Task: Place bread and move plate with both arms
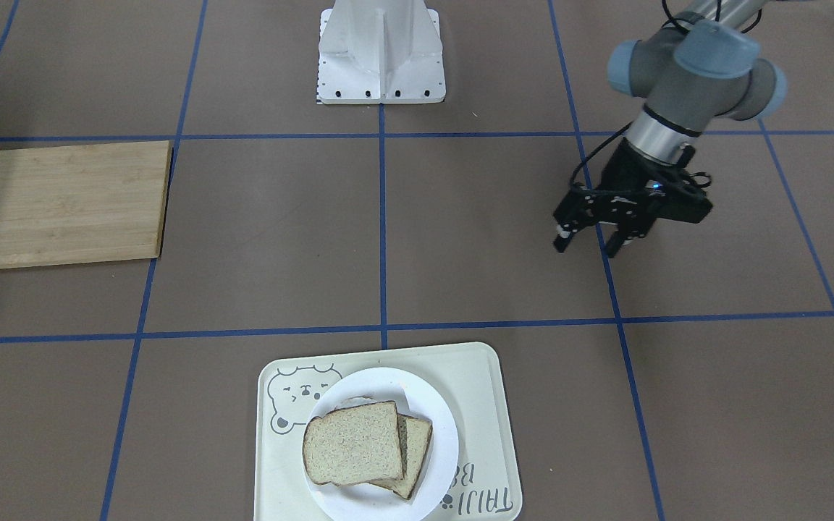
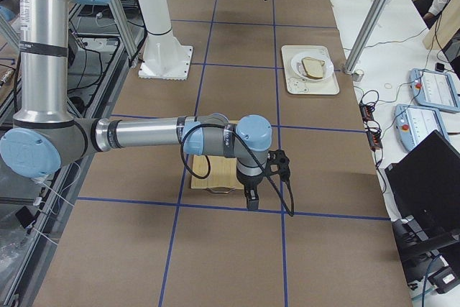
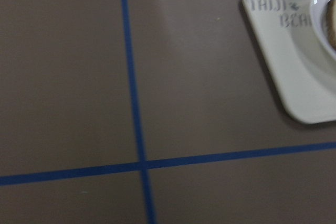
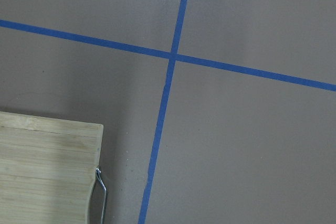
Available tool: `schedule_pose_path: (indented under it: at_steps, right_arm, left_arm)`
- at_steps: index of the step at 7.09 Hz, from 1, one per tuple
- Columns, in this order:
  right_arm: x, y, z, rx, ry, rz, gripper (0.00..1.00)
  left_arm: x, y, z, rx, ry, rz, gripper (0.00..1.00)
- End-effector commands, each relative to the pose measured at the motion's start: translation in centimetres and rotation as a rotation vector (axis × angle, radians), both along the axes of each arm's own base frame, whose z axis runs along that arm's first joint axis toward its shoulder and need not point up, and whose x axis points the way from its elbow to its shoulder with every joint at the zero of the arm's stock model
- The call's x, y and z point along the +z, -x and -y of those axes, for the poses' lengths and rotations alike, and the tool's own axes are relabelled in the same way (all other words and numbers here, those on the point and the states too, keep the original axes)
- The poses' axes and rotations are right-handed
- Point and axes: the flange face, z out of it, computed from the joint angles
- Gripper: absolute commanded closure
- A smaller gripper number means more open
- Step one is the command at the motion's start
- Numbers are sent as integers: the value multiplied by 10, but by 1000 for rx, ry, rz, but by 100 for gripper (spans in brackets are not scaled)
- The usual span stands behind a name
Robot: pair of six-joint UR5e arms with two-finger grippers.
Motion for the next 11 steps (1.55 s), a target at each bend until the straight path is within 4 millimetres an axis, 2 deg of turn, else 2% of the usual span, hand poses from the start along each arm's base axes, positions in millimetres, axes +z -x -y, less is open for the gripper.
schedule_pose_path:
  at_steps: [1,2,3,4,5,6,7,11]
  right_arm:
    - [2,0,-2,0,4,4,0]
    - [3,0,-3,0,6,5,0]
    - [3,0,-3,0,3,5,0]
    - [3,0,-3,0,3,5,0]
    - [2,-3,-4,6,0,7,0]
    - [2,-3,-4,6,0,7,0]
    - [2,-3,-4,6,0,8,0]
    - [-3,-10,-4,24,-4,10,0]
  left_arm:
    - [76,132,8,154,-24,171,2]
    - [109,171,10,200,48,239,2]
    - [129,195,8,269,90,278,2]
    - [132,222,1,258,202,271,2]
    - [120,236,5,256,360,256,2]
    - [115,265,-1,218,355,258,2]
    - [120,281,-6,234,313,255,2]
    - [133,283,-18,237,335,254,2]
